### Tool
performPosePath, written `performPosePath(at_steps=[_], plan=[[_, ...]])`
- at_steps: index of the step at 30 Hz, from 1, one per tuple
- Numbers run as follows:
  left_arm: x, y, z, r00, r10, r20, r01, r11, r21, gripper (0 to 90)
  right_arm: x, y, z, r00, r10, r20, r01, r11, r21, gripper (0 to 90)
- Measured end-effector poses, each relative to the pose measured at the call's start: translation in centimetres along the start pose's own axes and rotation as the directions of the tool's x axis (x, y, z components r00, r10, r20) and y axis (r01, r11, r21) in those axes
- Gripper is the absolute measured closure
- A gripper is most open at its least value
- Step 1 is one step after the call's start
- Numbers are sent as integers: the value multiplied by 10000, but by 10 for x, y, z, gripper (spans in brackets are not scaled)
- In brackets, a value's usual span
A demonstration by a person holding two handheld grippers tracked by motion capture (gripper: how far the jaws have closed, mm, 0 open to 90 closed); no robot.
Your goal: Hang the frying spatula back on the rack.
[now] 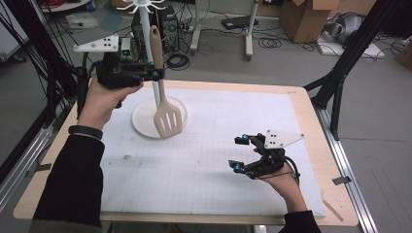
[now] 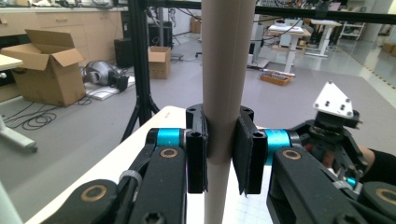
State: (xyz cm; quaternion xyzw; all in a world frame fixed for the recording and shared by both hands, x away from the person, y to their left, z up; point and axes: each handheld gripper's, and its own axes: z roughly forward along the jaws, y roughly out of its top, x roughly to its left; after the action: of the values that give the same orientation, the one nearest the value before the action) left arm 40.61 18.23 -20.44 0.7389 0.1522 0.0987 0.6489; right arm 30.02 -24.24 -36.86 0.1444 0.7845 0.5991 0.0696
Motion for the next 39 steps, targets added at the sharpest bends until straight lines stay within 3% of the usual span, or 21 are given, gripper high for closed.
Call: performPosePath(at_steps=[5, 9, 25, 39], plan=[[9, 9, 2, 9993, -78, -356, 72, 9998, -179, 764, -1, -1, -2, 10000, 32, -8, -32, 10000, -22, 190], [16, 10, 4, 9975, -229, -668, 227, 9997, -42, 764, -3, -2, -4, 10000, -5, 88, 5, 10000, -99, 190], [32, 9, 4, 9926, -662, -1014, 658, 9978, -73, 764, -3, -4, -8, 9999, 111, 45, -111, 9999, 40, 191], [36, 10, 12, 9939, -788, -771, 797, 9968, 87, 764, -3, -5, -8, 9999, 167, 16, -168, 9998, 107, 192]])
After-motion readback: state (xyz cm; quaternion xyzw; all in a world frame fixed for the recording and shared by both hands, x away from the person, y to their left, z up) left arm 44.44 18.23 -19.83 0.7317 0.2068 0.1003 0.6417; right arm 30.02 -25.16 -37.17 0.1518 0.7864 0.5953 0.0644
